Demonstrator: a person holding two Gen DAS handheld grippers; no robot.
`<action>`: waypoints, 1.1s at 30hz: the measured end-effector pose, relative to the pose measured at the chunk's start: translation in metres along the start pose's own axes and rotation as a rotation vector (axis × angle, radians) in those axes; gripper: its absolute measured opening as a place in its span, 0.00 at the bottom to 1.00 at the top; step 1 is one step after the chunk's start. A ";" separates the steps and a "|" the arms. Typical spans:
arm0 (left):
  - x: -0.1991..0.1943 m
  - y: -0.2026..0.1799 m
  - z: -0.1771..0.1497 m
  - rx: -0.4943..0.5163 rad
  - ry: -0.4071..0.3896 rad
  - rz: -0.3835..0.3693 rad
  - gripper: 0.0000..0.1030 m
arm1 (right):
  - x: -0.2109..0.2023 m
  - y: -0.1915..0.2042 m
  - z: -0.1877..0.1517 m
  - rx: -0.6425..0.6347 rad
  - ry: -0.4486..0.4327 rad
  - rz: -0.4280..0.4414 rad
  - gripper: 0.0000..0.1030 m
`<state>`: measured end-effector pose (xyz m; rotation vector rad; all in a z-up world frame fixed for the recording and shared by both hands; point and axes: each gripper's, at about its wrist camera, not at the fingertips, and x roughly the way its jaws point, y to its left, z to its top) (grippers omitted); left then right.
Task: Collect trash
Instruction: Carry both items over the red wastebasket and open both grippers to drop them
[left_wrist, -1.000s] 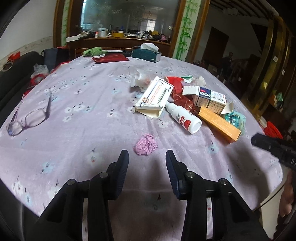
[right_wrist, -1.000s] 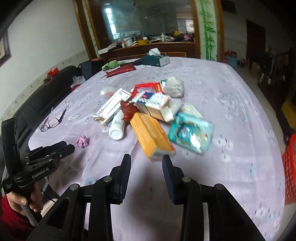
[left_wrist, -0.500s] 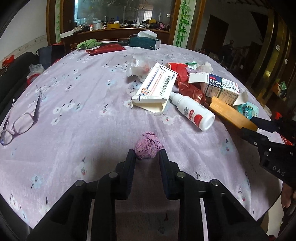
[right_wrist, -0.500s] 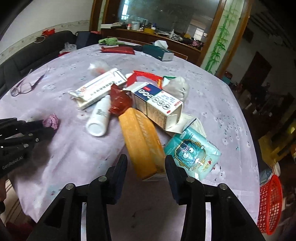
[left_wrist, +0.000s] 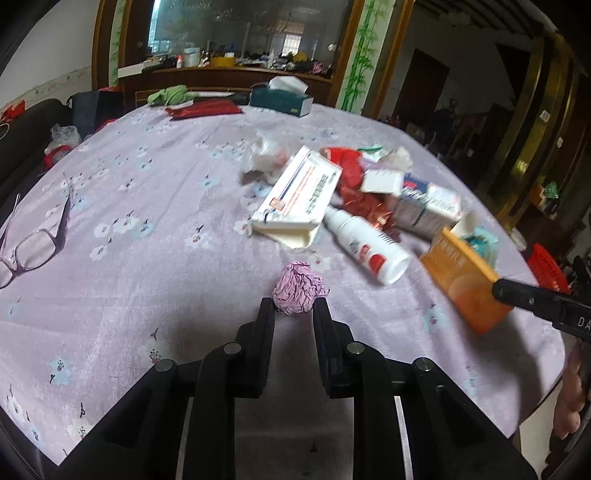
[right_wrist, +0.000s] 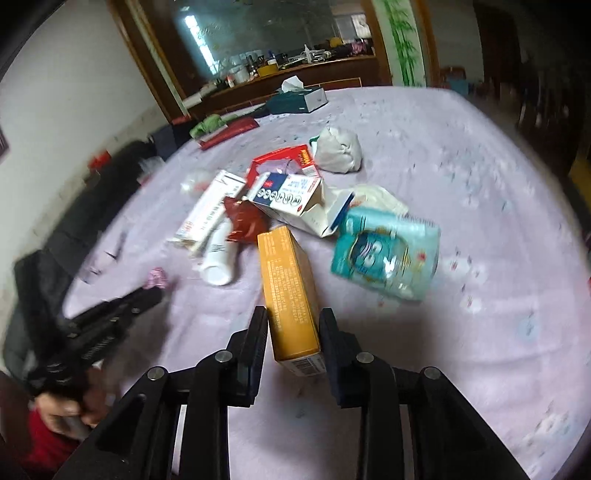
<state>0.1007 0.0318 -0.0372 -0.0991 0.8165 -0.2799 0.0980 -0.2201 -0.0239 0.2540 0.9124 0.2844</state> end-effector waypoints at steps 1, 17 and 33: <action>-0.003 -0.002 0.001 0.004 -0.009 -0.010 0.20 | -0.002 0.001 -0.002 0.004 -0.003 0.007 0.29; -0.017 -0.059 0.015 0.109 -0.034 -0.112 0.20 | -0.050 -0.021 -0.012 0.089 -0.076 0.059 0.25; -0.007 -0.175 0.040 0.281 -0.014 -0.267 0.20 | -0.146 -0.118 -0.016 0.283 -0.292 -0.035 0.25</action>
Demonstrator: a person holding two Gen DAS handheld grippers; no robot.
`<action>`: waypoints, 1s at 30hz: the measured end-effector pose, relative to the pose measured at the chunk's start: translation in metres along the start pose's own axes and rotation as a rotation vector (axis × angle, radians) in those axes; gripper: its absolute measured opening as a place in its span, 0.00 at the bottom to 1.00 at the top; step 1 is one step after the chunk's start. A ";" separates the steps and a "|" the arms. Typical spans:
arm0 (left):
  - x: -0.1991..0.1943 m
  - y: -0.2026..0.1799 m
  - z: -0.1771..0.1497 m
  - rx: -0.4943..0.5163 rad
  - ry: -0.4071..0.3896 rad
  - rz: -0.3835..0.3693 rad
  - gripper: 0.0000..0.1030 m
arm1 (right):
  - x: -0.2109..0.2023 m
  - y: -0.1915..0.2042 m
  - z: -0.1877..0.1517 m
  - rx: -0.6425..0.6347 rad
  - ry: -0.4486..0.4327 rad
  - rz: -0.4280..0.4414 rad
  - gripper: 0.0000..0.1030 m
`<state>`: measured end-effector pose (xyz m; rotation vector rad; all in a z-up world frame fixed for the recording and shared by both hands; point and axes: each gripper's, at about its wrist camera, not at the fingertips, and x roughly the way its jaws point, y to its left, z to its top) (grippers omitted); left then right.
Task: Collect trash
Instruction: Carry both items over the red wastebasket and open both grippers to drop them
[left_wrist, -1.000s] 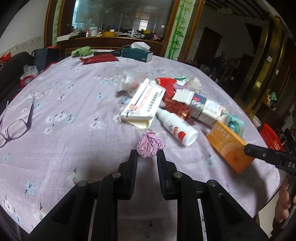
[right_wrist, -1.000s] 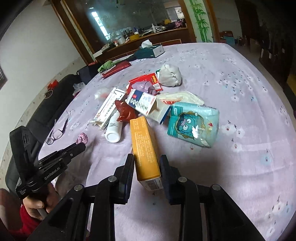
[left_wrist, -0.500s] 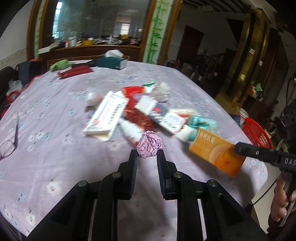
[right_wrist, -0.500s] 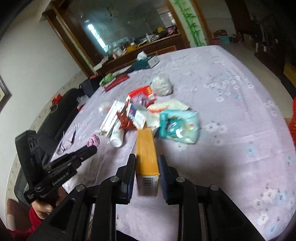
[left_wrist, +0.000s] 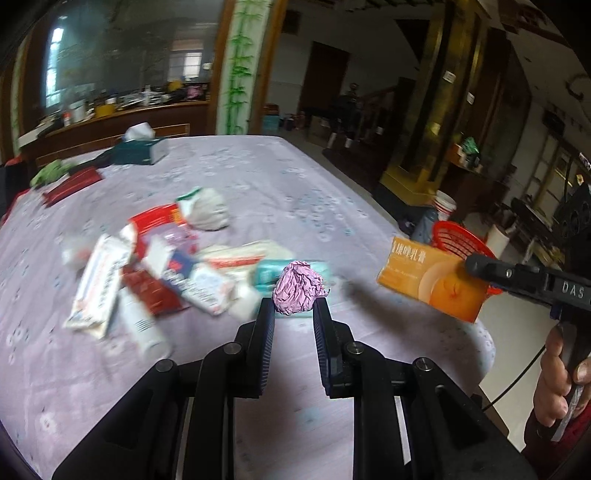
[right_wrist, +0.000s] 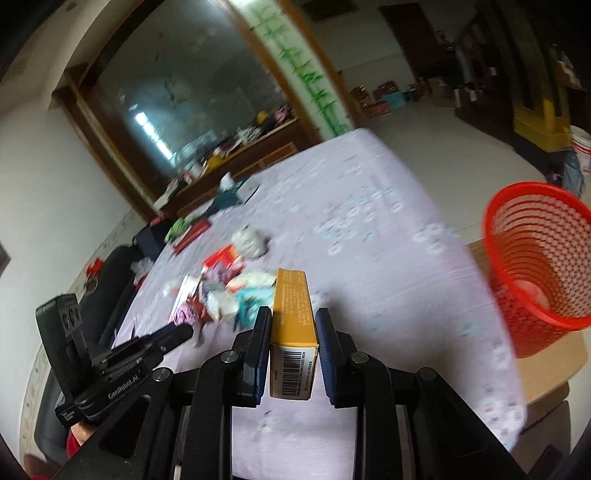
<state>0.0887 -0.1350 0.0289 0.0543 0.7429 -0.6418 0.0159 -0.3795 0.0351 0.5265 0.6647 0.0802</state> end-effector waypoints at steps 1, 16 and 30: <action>0.003 -0.008 0.004 0.018 0.003 -0.010 0.20 | -0.007 -0.006 0.003 0.012 -0.020 -0.010 0.25; 0.096 -0.198 0.069 0.211 0.091 -0.315 0.20 | -0.090 -0.138 0.048 0.240 -0.238 -0.315 0.25; 0.162 -0.245 0.074 0.217 0.156 -0.332 0.52 | -0.088 -0.196 0.055 0.300 -0.219 -0.446 0.30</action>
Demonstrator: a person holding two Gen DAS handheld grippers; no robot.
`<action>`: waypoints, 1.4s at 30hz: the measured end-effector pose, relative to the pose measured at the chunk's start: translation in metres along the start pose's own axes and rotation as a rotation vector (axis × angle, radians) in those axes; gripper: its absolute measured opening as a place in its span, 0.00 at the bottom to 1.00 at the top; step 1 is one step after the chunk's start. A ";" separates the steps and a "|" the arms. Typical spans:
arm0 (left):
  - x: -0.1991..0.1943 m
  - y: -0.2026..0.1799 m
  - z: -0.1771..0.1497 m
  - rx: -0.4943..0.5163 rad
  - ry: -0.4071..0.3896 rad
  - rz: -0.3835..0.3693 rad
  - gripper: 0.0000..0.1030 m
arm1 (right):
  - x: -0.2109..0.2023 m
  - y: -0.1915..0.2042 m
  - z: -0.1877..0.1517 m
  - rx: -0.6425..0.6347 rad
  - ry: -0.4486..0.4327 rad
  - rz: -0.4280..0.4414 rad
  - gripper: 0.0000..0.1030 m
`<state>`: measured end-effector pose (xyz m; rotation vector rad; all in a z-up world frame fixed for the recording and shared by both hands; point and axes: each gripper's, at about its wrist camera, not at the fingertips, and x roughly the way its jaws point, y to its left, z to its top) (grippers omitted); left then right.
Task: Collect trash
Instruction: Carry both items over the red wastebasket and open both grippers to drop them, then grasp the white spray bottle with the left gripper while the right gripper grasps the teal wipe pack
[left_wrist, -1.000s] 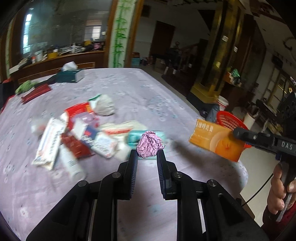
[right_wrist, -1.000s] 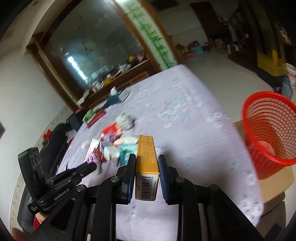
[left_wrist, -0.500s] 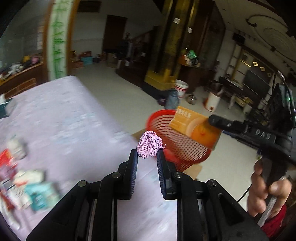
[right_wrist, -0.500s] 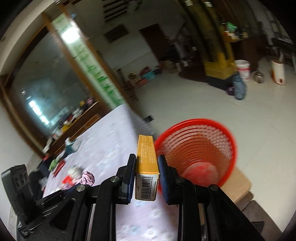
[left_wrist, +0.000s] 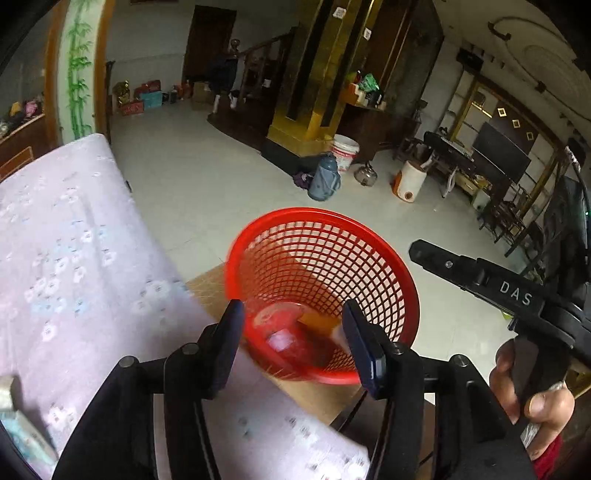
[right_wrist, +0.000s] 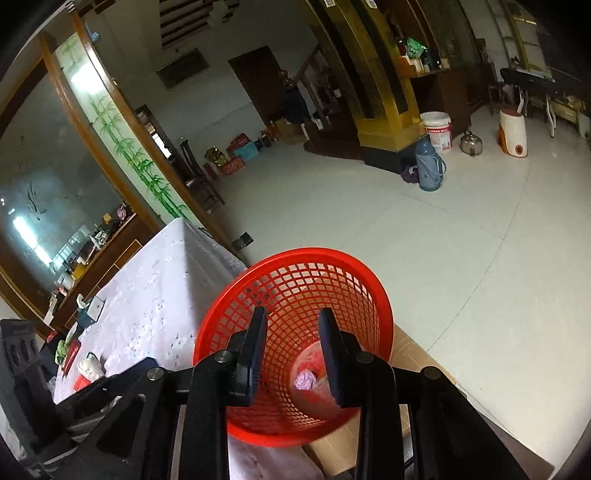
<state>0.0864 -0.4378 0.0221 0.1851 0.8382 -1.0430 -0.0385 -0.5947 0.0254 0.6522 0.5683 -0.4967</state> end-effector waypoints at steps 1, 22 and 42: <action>-0.008 0.001 -0.003 -0.003 -0.011 0.002 0.52 | -0.004 0.003 -0.002 -0.002 0.001 0.018 0.30; -0.213 0.152 -0.164 -0.270 -0.137 0.275 0.65 | 0.033 0.203 -0.133 -0.354 0.317 0.349 0.49; -0.259 0.254 -0.219 -0.520 -0.159 0.373 0.65 | 0.106 0.299 -0.186 -0.458 0.588 0.487 0.52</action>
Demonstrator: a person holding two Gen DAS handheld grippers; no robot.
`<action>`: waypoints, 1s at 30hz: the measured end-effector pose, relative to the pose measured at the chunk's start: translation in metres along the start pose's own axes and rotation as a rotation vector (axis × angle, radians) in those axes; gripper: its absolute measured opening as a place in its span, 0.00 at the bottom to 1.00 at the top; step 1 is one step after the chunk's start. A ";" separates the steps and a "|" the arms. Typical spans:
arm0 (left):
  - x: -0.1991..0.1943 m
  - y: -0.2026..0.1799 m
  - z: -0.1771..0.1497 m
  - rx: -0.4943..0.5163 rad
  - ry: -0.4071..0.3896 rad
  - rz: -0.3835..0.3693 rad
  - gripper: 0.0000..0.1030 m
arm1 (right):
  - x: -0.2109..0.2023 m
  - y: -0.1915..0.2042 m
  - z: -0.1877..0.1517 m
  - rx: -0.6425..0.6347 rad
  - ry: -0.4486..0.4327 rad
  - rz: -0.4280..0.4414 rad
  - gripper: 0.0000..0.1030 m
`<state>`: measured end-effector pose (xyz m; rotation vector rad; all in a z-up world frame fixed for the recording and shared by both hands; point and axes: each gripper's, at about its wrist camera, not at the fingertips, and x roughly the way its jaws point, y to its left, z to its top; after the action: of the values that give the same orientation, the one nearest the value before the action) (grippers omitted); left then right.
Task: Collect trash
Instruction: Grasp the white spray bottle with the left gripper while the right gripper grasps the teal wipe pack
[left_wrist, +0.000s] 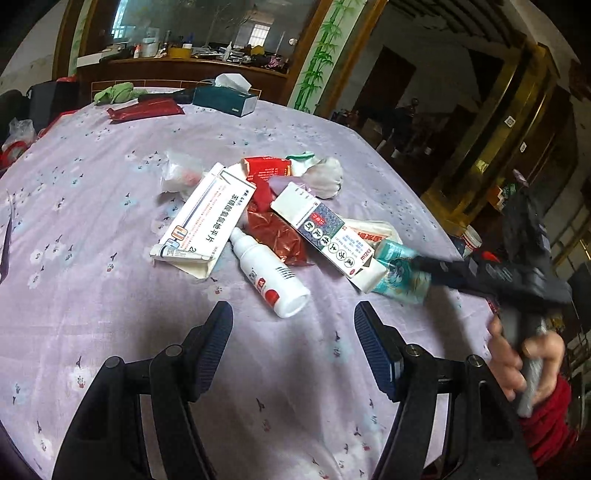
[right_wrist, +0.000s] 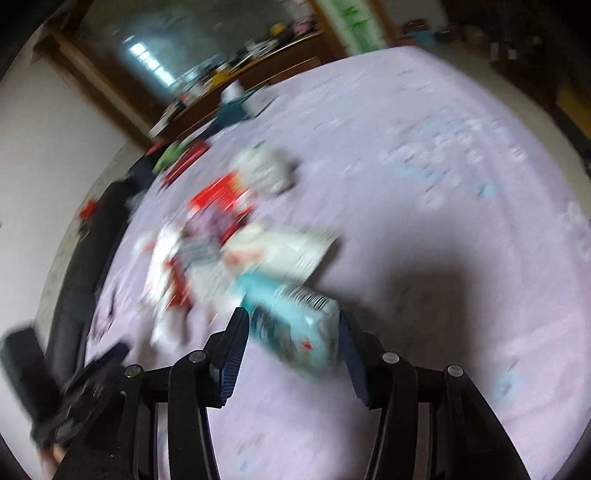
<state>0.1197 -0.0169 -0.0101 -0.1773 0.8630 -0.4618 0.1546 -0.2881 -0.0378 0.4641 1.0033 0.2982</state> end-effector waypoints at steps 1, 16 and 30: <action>0.001 0.001 0.001 -0.002 0.000 0.000 0.65 | -0.002 0.006 -0.006 -0.023 0.015 0.028 0.52; 0.047 0.002 0.020 -0.049 0.054 0.085 0.65 | 0.020 0.015 -0.017 -0.090 0.028 -0.058 0.25; 0.057 0.012 0.016 -0.066 0.100 0.087 0.34 | 0.006 0.008 -0.013 -0.071 0.003 -0.073 0.40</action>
<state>0.1676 -0.0335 -0.0432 -0.1771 0.9803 -0.3632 0.1462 -0.2756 -0.0440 0.3623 1.0068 0.2680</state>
